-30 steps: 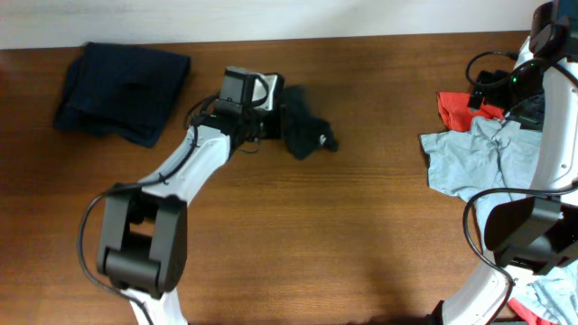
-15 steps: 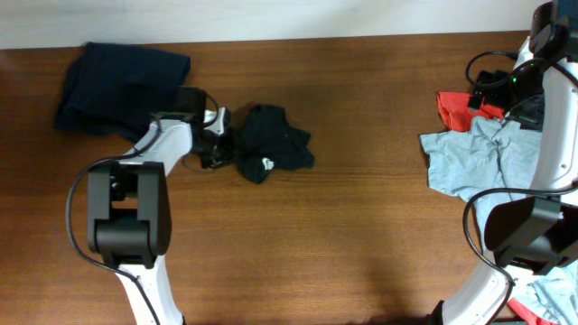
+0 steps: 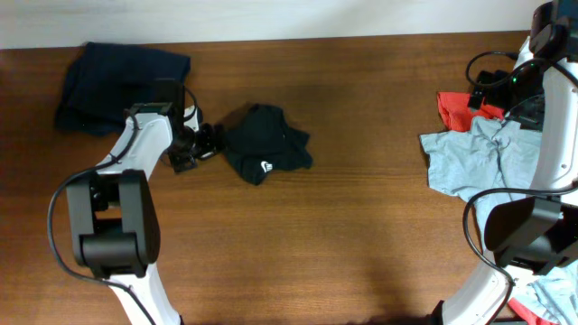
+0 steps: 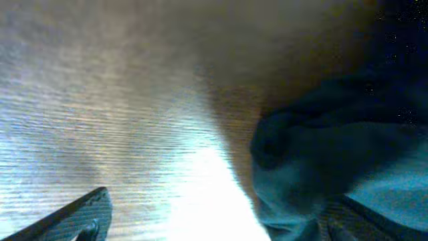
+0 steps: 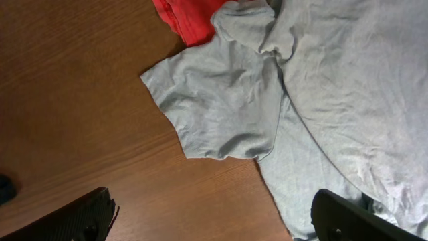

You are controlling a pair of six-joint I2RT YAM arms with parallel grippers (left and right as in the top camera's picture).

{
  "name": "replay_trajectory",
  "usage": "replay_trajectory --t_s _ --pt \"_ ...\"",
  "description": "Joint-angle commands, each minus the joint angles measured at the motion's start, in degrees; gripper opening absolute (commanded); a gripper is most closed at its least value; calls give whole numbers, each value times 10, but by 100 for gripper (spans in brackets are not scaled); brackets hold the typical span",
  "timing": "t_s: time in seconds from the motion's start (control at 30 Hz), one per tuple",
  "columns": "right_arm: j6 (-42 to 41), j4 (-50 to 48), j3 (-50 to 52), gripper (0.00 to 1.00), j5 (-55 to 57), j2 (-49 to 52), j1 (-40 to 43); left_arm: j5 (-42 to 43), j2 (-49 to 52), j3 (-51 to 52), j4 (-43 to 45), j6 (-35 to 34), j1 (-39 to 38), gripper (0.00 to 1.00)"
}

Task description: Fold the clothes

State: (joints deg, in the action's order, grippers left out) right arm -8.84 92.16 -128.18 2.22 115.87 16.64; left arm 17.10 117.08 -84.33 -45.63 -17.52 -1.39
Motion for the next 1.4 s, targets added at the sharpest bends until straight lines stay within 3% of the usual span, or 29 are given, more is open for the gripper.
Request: replay_trajectory --t_s 0.0,0.03,0.1,0.17,0.23,0.3,0.43,0.6,1.0,1.23,1.37 --pt "-3 0 3 99 -3 -2 -1 25 -60 -18 12 10 -30 91" --pt "-3 0 3 99 -3 -2 -1 34 -60 -18 14 13 -38 89" --pt "-3 0 3 99 -2 -2 -1 37 -55 -17 15 13 -56 72" --pt "-3 0 3 99 -2 -2 -1 64 -47 -17 30 13 -70 49" --pt "-3 0 3 99 -3 -2 -1 111 -40 -17 65 14 -83 20" --pt "-3 0 3 99 -3 -2 -1 142 -33 -17 111 13 -95 0" --pt "-3 0 3 99 -3 -2 -1 142 -9 -17 175 7 -110 0" --pt "-3 0 3 99 -3 -2 -1 143 38 -17 179 5 -95 0" --pt "-3 0 3 99 -3 -2 -1 146 141 -14 67 5 8 0" --pt "-3 0 3 99 -3 -2 -1 182 126 -20 85 49 16 0" --pt "-3 0 3 99 -2 -2 -1 220 65 -47 85 52 14 0"
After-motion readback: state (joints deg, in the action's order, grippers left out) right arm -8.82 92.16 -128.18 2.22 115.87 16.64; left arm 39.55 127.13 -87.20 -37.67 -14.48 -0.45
